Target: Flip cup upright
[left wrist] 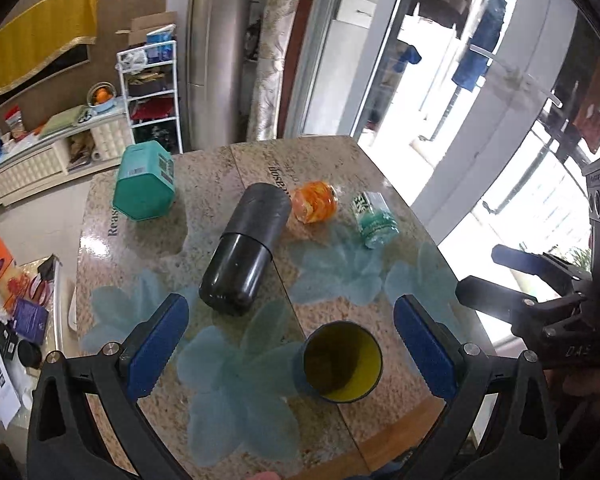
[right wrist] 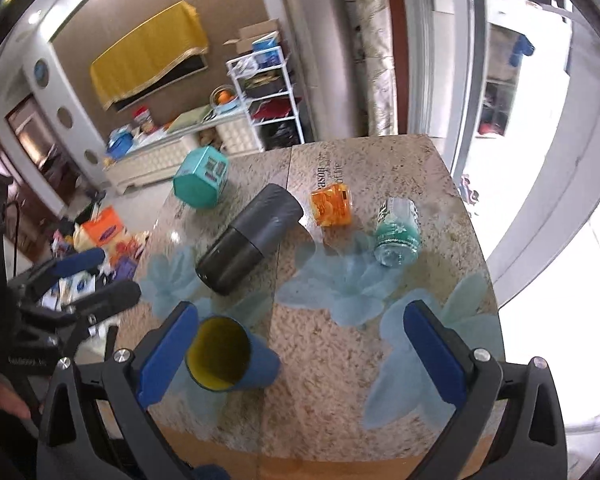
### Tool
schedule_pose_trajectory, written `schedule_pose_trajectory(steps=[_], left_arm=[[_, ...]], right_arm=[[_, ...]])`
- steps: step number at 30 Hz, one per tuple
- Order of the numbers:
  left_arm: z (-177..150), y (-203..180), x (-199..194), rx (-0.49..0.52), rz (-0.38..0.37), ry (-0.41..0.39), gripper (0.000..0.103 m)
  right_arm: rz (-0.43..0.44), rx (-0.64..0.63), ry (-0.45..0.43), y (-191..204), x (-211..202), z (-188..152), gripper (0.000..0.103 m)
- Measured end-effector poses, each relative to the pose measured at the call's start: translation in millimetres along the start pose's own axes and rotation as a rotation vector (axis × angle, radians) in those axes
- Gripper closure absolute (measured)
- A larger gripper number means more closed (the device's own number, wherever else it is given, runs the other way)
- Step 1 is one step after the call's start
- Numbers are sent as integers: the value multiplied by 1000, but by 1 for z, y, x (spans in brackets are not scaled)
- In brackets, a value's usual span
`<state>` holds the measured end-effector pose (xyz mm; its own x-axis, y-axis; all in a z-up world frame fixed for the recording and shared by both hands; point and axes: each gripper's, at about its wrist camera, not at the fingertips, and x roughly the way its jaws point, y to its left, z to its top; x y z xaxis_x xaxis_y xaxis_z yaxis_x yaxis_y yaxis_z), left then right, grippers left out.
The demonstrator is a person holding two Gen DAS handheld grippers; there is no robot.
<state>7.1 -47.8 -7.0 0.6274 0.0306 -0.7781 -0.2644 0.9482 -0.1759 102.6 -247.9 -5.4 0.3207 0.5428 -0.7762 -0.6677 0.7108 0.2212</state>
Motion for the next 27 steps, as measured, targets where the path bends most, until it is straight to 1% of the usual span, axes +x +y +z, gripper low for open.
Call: schedule_pose_trajectory(steps=[6,12,19,27], left_arm=[[-6,15,-2,48,-50,17,0],[-5,28,-12,77,-88,-2,0],[0,33,-17,101,-109,-24,0],[-3,32,-19,110,-124,-24,0]], right_arm=[[-48,46,-21,19,-5,-9,0],[-80,83,-47,36,-6,-14,0],[-138,58,-114,47,-17,-13,0],[-136,57,-150,48,-19,-15,0]])
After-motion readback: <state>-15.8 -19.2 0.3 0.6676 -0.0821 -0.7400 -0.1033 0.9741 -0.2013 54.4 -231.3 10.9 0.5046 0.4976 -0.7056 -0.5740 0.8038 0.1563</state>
